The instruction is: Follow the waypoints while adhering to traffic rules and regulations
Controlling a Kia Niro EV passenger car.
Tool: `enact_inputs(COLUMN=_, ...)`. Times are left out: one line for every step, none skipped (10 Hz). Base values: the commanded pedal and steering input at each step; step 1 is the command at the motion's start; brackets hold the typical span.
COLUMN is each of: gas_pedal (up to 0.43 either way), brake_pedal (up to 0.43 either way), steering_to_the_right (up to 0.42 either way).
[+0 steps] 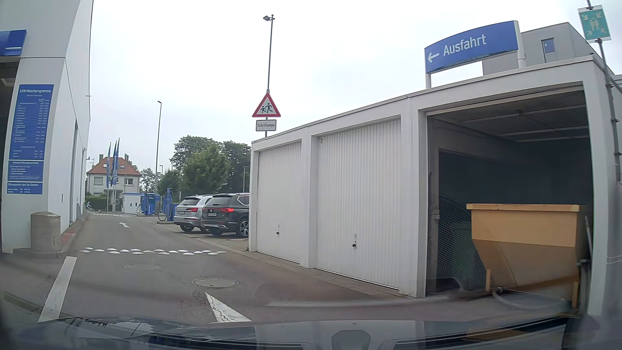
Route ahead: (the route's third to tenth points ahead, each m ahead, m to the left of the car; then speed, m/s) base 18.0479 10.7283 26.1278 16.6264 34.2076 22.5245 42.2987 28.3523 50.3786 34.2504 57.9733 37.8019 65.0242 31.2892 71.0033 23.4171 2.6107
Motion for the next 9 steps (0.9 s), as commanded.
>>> enact_inputs(gas_pedal=0.039, brake_pedal=0.000, steering_to_the_right=-0.419)
enact_inputs(gas_pedal=0.047, brake_pedal=0.000, steering_to_the_right=-0.408)
enact_inputs(gas_pedal=0.047, brake_pedal=0.000, steering_to_the_right=-0.395)
enact_inputs(gas_pedal=0.047, brake_pedal=0.000, steering_to_the_right=-0.387)
enact_inputs(gas_pedal=0.047, brake_pedal=0.000, steering_to_the_right=-0.384)
enact_inputs(gas_pedal=0.047, brake_pedal=0.000, steering_to_the_right=-0.375)
enact_inputs(gas_pedal=0.047, brake_pedal=0.000, steering_to_the_right=-0.360)
enact_inputs(gas_pedal=0.047, brake_pedal=0.000, steering_to_the_right=-0.347)
enact_inputs(gas_pedal=0.047, brake_pedal=0.000, steering_to_the_right=-0.338)
